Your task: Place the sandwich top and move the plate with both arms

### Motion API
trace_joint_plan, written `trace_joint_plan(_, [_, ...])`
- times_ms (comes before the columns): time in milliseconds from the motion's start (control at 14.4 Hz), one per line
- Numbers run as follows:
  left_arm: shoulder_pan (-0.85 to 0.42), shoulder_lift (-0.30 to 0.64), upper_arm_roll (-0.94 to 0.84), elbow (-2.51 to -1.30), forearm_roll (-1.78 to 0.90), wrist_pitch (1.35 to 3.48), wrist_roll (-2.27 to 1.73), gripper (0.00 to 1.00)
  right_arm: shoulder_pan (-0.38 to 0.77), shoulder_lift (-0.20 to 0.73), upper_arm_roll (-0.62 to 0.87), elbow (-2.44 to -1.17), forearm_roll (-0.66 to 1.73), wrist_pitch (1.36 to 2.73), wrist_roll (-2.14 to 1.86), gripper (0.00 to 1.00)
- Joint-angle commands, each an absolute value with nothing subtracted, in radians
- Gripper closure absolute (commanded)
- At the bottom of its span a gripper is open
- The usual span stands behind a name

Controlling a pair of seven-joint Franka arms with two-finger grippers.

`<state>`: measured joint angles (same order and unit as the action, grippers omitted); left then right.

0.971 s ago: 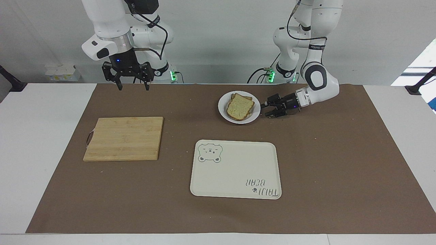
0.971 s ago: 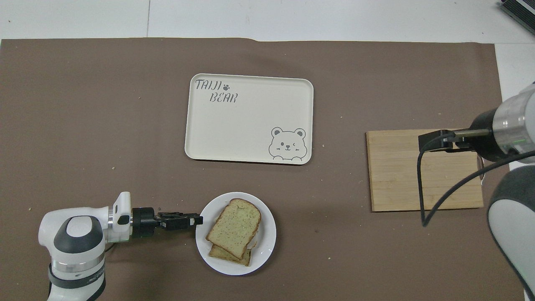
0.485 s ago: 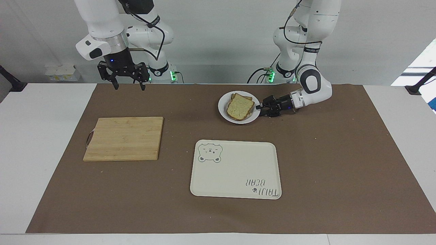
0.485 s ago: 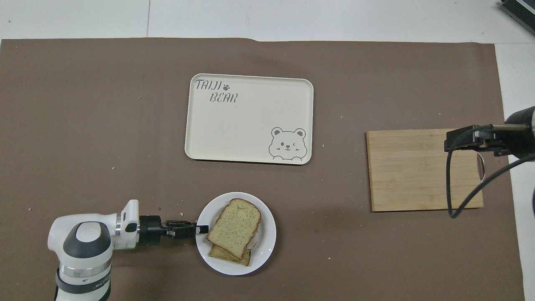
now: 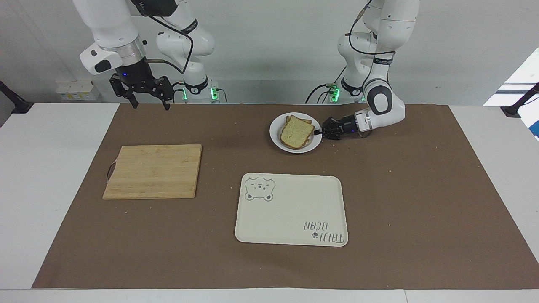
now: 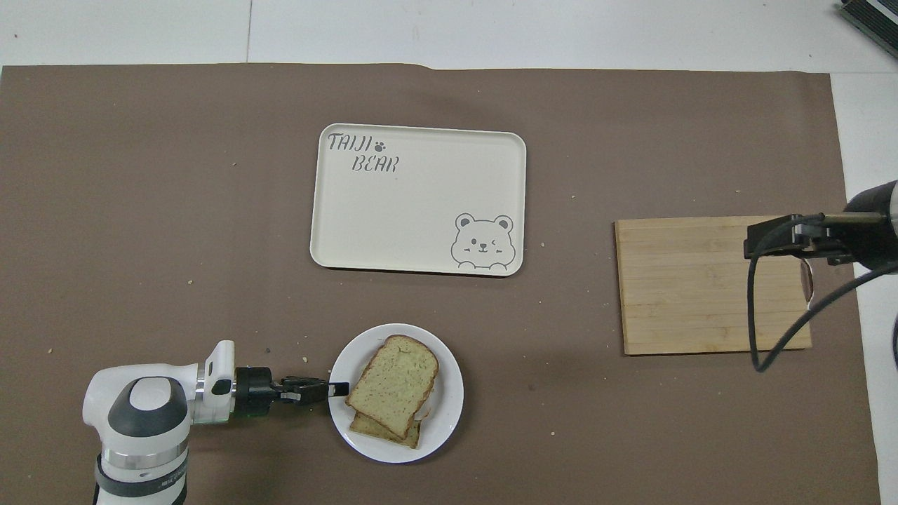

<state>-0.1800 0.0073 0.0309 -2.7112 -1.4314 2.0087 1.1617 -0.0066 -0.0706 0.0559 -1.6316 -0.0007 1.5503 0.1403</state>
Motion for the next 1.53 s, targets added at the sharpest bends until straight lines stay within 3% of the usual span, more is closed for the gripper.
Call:
trace_joint_plan(0, [-0.183,-0.021,0.043,-2.741,-1.454,1.988,1.174,1.0,-0.02,-0.08,0.063,-1.625,0.002,1.529,0.11,0.0])
trace_joint_plan(277, [-0.158,-0.021,0.044,-2.727,-1.525,1.893,1.114,1.0,-0.031,-0.097,0.043,-1.634,0.02,1.499,0.08,0.0])
trace_joint_plan(624, [-0.101,0.021,0.045,-2.61,-1.528,1.847,1.082,1.0,-0.023,-0.098,0.044,-1.635,0.02,1.496,0.072,0.0])
trace_joint_plan(1040, [-0.101,0.161,0.048,-2.327,-1.523,1.859,0.951,1.0,-0.031,-0.095,0.044,-1.632,0.02,1.497,0.072,0.0])
trace_joint_plan(1456, [-0.101,0.34,-0.067,-2.038,-1.514,2.148,0.755,1.0,-0.026,-0.097,0.046,-1.634,0.021,1.509,0.074,0.0])
